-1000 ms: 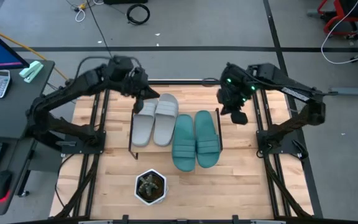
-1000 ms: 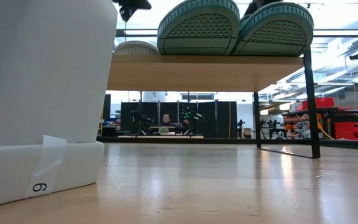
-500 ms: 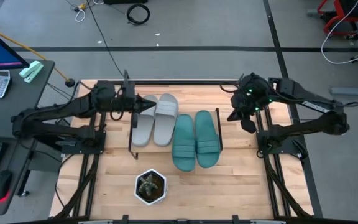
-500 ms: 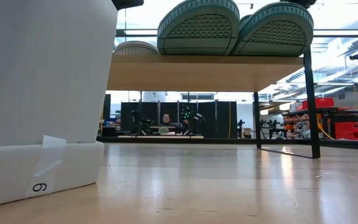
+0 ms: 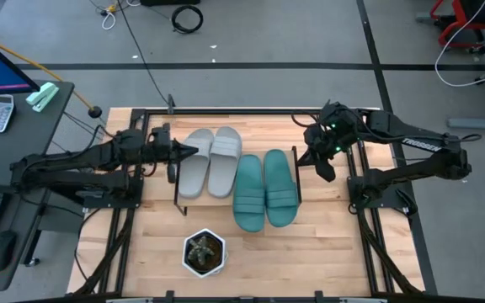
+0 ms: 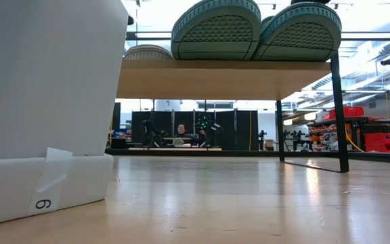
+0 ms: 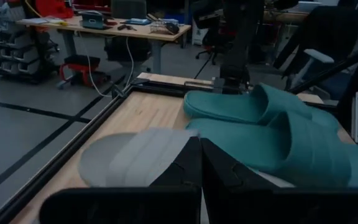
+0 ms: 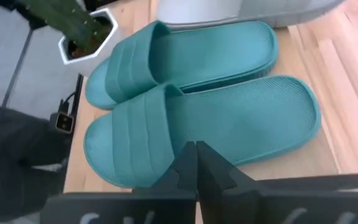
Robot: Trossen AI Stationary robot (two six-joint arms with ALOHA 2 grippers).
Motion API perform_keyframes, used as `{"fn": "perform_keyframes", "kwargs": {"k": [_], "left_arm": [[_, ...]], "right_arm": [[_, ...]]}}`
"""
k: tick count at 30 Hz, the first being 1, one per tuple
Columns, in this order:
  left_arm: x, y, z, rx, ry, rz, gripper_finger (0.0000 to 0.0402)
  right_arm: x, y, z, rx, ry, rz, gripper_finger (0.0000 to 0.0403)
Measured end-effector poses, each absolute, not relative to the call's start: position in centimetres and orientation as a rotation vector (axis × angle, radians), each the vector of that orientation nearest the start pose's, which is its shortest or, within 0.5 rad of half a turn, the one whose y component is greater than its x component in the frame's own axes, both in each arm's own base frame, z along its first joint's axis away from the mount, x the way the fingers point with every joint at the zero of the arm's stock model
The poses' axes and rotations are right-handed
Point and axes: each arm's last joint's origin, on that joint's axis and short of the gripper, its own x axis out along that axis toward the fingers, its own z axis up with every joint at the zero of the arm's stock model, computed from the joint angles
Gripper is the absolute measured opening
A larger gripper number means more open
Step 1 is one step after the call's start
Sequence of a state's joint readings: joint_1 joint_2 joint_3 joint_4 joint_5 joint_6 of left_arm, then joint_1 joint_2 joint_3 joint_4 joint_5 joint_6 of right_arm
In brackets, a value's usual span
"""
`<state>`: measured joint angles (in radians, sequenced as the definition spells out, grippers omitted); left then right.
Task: Pick and place slides into the shelf
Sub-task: Return to Home Position
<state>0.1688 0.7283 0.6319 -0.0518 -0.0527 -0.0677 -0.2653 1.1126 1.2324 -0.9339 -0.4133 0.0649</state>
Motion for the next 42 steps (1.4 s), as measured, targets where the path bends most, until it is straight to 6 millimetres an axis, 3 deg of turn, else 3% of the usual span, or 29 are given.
{"fn": "perform_keyframes", "kwargs": {"k": [11,21,34,42], "left_arm": [[12.7,2.3,27.3,-0.036,-0.043,0.220,0.0002],[11.0,1.9,23.8,-0.001,-0.180,0.180,0.0003],[10.5,0.6,22.5,-0.028,-0.211,0.161,0.0001],[9.9,0.3,22.9,0.059,-0.255,0.162,0.0001]], "right_arm": [[19.9,-4.3,36.1,0.408,0.778,0.050,0.0000],[19.9,-4.4,36.1,0.492,0.782,-0.021,0.0000],[19.9,-4.4,36.1,0.518,0.782,-0.055,0.0000],[19.9,-4.5,36.1,0.513,0.781,-0.064,0.0000]]}}
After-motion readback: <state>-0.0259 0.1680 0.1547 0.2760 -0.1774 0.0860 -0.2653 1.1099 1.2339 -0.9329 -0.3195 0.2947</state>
